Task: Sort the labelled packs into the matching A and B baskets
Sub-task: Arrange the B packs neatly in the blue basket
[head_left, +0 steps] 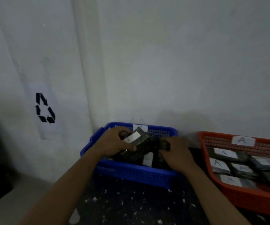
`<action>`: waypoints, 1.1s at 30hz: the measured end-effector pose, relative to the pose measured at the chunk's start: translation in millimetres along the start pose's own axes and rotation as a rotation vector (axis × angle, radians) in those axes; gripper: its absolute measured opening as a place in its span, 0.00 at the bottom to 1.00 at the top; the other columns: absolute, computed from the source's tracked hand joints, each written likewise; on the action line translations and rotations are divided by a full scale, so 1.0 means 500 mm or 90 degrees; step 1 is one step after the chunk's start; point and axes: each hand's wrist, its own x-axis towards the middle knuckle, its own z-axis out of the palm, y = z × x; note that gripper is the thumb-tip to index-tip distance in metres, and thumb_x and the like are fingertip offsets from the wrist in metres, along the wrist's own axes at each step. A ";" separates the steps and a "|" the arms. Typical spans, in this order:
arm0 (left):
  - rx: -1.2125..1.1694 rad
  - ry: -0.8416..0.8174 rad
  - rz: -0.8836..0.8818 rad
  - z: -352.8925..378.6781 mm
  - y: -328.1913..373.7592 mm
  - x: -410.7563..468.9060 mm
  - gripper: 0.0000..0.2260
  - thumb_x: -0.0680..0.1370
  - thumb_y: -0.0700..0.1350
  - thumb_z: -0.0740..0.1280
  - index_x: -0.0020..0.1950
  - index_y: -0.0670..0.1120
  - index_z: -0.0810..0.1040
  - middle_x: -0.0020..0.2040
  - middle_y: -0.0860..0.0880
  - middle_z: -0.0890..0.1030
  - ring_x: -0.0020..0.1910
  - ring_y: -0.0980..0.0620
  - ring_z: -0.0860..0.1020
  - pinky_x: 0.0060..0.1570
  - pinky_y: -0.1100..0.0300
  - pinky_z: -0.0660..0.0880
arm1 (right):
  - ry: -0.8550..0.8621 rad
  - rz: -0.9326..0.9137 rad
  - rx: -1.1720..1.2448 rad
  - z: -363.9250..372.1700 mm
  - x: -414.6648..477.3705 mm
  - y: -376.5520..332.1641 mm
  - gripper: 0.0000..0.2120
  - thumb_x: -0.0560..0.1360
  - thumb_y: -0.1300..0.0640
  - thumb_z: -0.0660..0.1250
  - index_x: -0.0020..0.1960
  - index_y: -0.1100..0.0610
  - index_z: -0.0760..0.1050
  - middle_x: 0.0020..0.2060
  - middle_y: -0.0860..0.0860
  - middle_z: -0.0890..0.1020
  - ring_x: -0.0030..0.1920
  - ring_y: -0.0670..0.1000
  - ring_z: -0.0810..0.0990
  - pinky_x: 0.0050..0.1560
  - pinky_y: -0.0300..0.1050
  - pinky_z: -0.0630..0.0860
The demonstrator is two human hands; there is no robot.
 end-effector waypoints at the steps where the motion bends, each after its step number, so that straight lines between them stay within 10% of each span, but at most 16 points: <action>1: -0.017 0.031 0.033 -0.017 0.002 0.007 0.26 0.54 0.59 0.80 0.50 0.61 0.79 0.48 0.60 0.81 0.45 0.61 0.79 0.42 0.65 0.76 | -0.004 0.001 -0.010 0.008 -0.001 0.010 0.05 0.70 0.59 0.66 0.44 0.53 0.78 0.42 0.48 0.78 0.45 0.49 0.76 0.50 0.51 0.75; 5: 0.093 0.119 0.090 -0.073 -0.005 0.052 0.31 0.60 0.48 0.81 0.60 0.54 0.74 0.52 0.56 0.77 0.48 0.57 0.76 0.43 0.65 0.74 | 0.016 0.023 0.023 0.024 -0.003 0.037 0.11 0.73 0.56 0.67 0.50 0.41 0.72 0.47 0.39 0.70 0.54 0.45 0.68 0.50 0.40 0.65; 9: 0.305 -0.027 0.090 -0.070 -0.045 0.113 0.32 0.65 0.43 0.78 0.65 0.47 0.70 0.58 0.48 0.74 0.55 0.50 0.73 0.54 0.56 0.72 | 0.016 0.024 0.045 0.033 0.000 0.048 0.12 0.74 0.56 0.67 0.51 0.40 0.71 0.54 0.36 0.68 0.63 0.37 0.57 0.62 0.38 0.56; 20: 0.728 -0.173 0.011 -0.002 -0.133 0.217 0.33 0.76 0.51 0.63 0.78 0.50 0.53 0.75 0.46 0.62 0.69 0.42 0.61 0.66 0.48 0.60 | 0.015 0.036 0.044 0.044 0.001 0.069 0.14 0.74 0.53 0.67 0.58 0.42 0.74 0.65 0.37 0.66 0.72 0.37 0.50 0.67 0.40 0.53; 27: 0.382 0.080 0.115 0.051 -0.098 0.169 0.18 0.68 0.48 0.69 0.57 0.48 0.75 0.54 0.48 0.75 0.52 0.47 0.74 0.53 0.49 0.74 | 0.025 0.046 0.046 0.042 0.002 0.062 0.15 0.74 0.53 0.66 0.60 0.44 0.74 0.71 0.41 0.67 0.73 0.39 0.50 0.68 0.41 0.55; 33: 0.346 -0.097 0.108 0.099 -0.065 0.150 0.28 0.68 0.64 0.71 0.64 0.54 0.73 0.58 0.53 0.78 0.53 0.53 0.76 0.53 0.53 0.77 | 0.016 0.058 0.023 0.038 0.002 0.060 0.16 0.74 0.52 0.67 0.61 0.43 0.74 0.73 0.43 0.65 0.74 0.40 0.49 0.68 0.46 0.59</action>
